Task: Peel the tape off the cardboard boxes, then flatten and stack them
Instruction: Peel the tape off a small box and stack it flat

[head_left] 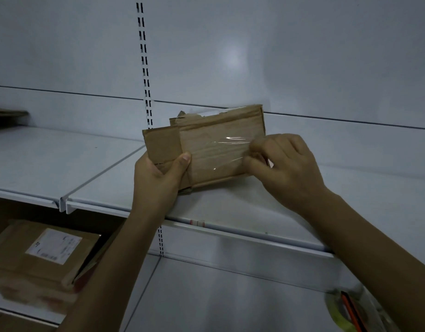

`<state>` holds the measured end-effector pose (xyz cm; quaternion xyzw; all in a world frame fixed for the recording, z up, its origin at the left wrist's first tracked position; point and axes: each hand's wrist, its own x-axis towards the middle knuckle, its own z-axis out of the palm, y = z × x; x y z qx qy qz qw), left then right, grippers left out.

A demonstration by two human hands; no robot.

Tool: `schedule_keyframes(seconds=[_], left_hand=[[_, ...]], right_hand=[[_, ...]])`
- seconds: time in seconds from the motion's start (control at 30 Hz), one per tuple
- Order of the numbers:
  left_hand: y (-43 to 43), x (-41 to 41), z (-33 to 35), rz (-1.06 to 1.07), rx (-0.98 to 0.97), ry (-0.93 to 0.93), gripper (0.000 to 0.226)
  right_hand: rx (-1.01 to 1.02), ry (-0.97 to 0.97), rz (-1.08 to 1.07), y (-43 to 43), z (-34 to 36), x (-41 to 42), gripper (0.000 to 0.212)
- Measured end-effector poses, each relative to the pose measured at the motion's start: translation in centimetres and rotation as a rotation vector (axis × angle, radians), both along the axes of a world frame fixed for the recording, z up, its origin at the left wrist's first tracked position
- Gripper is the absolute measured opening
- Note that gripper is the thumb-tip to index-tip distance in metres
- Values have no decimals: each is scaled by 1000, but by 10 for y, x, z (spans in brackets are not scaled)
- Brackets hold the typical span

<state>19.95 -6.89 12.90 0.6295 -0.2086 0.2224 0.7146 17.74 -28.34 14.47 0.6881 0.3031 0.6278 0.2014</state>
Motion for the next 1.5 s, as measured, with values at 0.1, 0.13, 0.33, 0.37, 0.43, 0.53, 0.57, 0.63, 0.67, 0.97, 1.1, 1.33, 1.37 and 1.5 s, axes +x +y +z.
schedule_keyframes(seconds=[0.1,0.13,0.33,0.37,0.43,0.53,0.57,0.63,0.67,0.97,1.1,1.33,1.37,1.5], left_hand=[[0,0,0,-3,-22,0,30],[0,0,0,-5,-29,2,29],[1,1,-1,-16,-45,8,28],[1,1,-1,-17,-35,7,28],[1,3,-3,-16,0,1,26],[1,6,-5,-18,58,1,24],[1,6,-5,-23,63,6,23],[1,5,-4,-27,74,3,24],[1,5,-4,-27,79,-2,26],[1,4,-4,-39,102,-16,27],[-1,3,-4,-52,109,-20,25],[0,7,-5,-1,90,-11,26],[-1,7,-6,10,90,-10,25],[-2,6,-5,36,107,2,27]], right_hand=[[-16,13,-3,1,0,2,18],[-8,18,-9,1,-1,2,16],[28,60,-8,3,0,-1,18],[48,75,-6,5,-1,-2,16],[82,85,-23,10,-2,-1,15],[76,81,-31,10,-2,2,29],[61,90,-14,10,0,2,30],[16,90,14,10,1,1,24],[-24,79,11,11,1,1,17],[172,163,-47,17,-7,5,9],[435,289,25,19,-7,2,21],[1494,496,550,12,18,-7,19],[1704,507,609,4,22,-6,17],[2143,642,620,-22,18,-3,11]])
